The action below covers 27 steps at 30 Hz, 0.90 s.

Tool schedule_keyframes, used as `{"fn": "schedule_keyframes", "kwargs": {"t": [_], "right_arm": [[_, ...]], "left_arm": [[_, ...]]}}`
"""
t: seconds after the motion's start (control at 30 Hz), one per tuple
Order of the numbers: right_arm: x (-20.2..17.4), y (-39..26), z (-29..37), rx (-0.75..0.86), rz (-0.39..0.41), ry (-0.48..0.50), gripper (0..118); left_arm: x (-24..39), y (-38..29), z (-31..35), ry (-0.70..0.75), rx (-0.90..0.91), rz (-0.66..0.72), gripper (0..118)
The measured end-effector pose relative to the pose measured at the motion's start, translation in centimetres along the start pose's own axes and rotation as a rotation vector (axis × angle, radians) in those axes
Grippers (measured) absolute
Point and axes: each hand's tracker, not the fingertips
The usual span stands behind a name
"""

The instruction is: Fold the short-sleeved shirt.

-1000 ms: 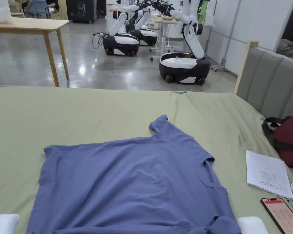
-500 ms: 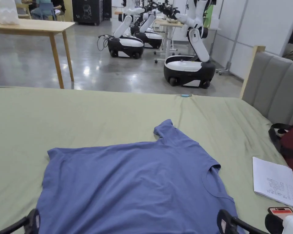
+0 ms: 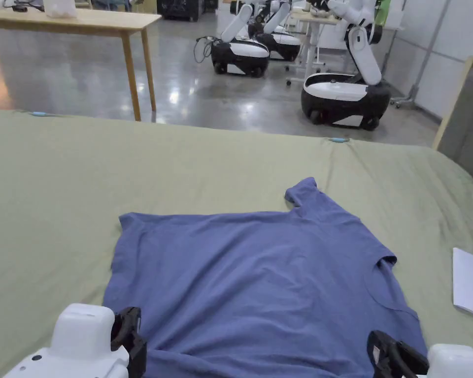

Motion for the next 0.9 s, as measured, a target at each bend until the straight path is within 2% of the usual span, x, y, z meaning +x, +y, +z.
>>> {"fn": "schedule_keyframes", "kwargs": {"t": [0.07, 0.1, 0.13, 0.2, 0.23, 0.37, 0.43, 0.53, 0.63, 0.67, 0.7, 0.73, 0.77, 0.8, 0.83, 0.87, 0.9], "right_arm": [[0.9, 0.6, 0.7, 0.003, -0.003, -0.004, 0], [1.4, 0.8, 1.0, -0.001, -0.002, -0.010, 0], [1.9, 0.9, 1.2, -0.003, 0.001, -0.019, 0], [3.1, 1.0, 1.5, -0.007, 0.010, -0.036, 0], [3.6, 1.0, 1.5, -0.010, 0.011, -0.048, 0], [5.9, 0.6, 1.3, -0.041, 0.011, -0.096, 0], [7.2, 0.0, 1.0, -0.078, -0.003, -0.129, 0], [8.9, -1.3, 0.6, -0.159, -0.011, -0.173, 0], [10.0, -2.6, -0.2, -0.239, 0.003, -0.169, 0], [10.3, -3.1, -0.9, -0.277, 0.009, -0.158, 1], [10.4, -3.3, -1.5, -0.310, 0.026, -0.164, 11], [10.4, -3.3, -1.9, -0.327, 0.029, -0.153, 37], [10.7, -3.5, -2.4, -0.347, 0.023, -0.142, 86], [10.9, -3.5, -2.9, -0.380, 0.002, -0.101, 110], [11.0, -3.6, -3.2, -0.391, 0.000, -0.050, 116], [11.1, -3.9, -3.4, -0.375, 0.028, -0.029, 116], [10.7, -3.8, -3.5, -0.382, 0.079, -0.045, 116]], "left_arm": [[-2.6, 1.0, -1.7, -0.031, -0.192, -0.053, 0], [-3.6, 1.2, -2.7, -0.051, -0.267, -0.038, 4], [-5.0, 1.0, -3.4, -0.049, -0.294, -0.012, 17], [-7.2, 0.1, -5.3, -0.002, -0.335, -0.046, 100], [-7.0, -0.2, -5.7, 0.017, -0.362, -0.074, 118], [-7.3, -2.8, -8.5, -0.043, -0.497, -0.031, 115], [-6.5, -4.3, -9.1, -0.038, -0.517, -0.064, 109], [-5.2, -5.2, -8.8, -0.085, -0.507, -0.058, 77], [-4.5, -5.4, -8.6, -0.048, -0.486, -0.112, 66], [-4.4, -5.3, -8.5, -0.046, -0.486, -0.107, 58], [-4.3, -5.1, -8.1, -0.038, -0.476, -0.108, 46], [-4.0, -4.8, -7.7, -0.030, -0.456, -0.115, 29], [-4.1, -4.4, -7.3, -0.008, -0.428, -0.123, 9], [-3.7, -4.2, -6.9, 0.017, -0.401, -0.135, 9], [-3.5, -4.2, -6.8, 0.005, -0.417, -0.132, 9], [-3.3, -4.3, -6.9, 0.007, -0.421, -0.134, 9], [-3.3, -4.3, -6.5, 0.011, -0.422, -0.131, 9]]}}
